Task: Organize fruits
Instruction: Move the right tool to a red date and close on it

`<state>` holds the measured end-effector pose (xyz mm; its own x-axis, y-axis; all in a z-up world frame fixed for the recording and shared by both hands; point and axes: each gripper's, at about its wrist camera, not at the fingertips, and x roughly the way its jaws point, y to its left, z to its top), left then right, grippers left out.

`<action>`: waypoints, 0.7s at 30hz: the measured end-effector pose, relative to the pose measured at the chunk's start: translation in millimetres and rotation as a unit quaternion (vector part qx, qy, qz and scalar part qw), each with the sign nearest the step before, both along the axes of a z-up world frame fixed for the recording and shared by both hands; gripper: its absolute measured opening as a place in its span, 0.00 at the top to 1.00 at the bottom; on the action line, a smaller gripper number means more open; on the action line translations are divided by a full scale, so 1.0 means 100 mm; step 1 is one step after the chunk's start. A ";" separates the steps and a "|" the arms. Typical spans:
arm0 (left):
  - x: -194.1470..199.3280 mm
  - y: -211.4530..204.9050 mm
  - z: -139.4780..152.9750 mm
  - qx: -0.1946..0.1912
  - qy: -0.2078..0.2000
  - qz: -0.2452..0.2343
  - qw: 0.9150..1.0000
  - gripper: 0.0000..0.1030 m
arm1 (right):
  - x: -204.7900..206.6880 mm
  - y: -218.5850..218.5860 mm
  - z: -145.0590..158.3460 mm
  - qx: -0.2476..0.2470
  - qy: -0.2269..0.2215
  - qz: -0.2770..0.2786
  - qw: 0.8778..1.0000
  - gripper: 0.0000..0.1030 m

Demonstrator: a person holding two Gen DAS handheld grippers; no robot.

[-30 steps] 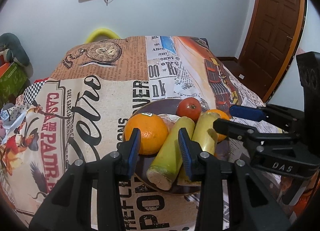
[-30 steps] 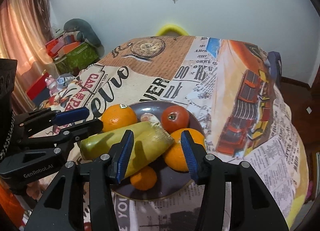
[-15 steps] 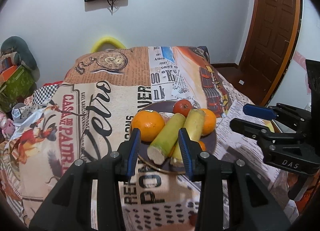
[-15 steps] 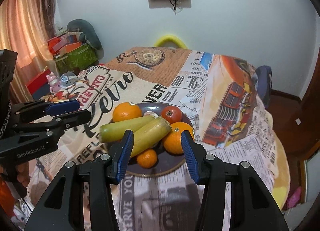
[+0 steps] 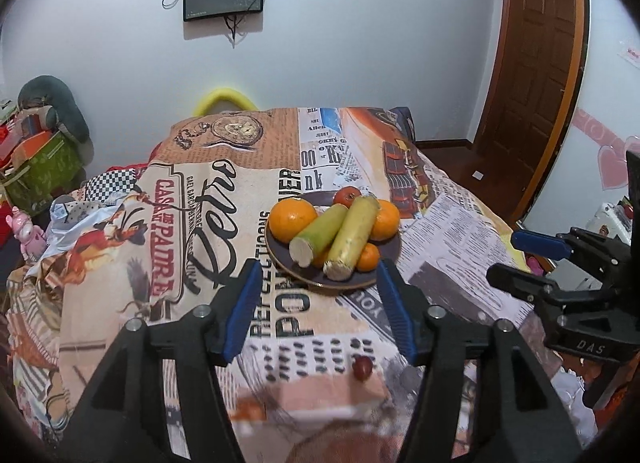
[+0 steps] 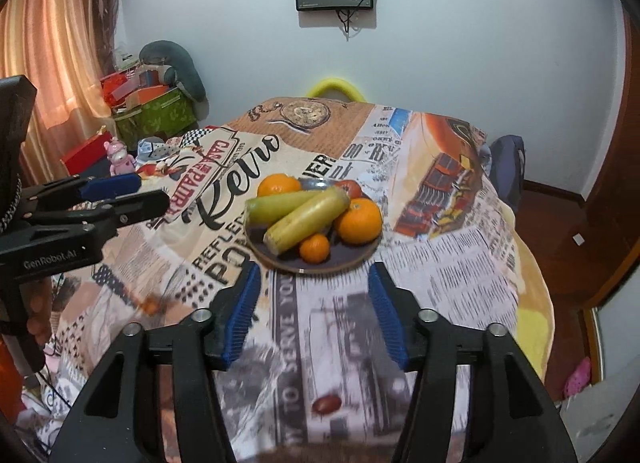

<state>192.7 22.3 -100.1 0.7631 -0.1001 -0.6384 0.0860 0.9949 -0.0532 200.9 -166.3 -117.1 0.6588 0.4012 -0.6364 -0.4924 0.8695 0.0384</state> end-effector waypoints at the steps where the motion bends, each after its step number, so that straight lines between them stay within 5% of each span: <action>1: -0.07 -0.01 0.01 -0.002 -0.001 0.000 1.000 0.39 | -0.03 -0.01 -0.01 -0.003 -0.001 -0.002 1.000 0.46; 12: -0.35 -0.02 -0.18 -0.028 0.028 0.009 0.999 0.32 | -0.19 -0.15 -0.34 -0.034 0.047 -0.021 0.998 0.46; 21: -0.31 -0.02 -0.48 -0.037 0.060 0.013 0.997 0.33 | -0.10 -0.20 -0.88 -0.030 0.139 -0.019 0.990 0.49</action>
<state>161.2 20.7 -147.9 0.6843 -0.1313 -0.7173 0.0486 0.9897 -0.1347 191.3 -186.7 -205.0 0.4689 0.3365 -0.8167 -0.4375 0.8917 0.1162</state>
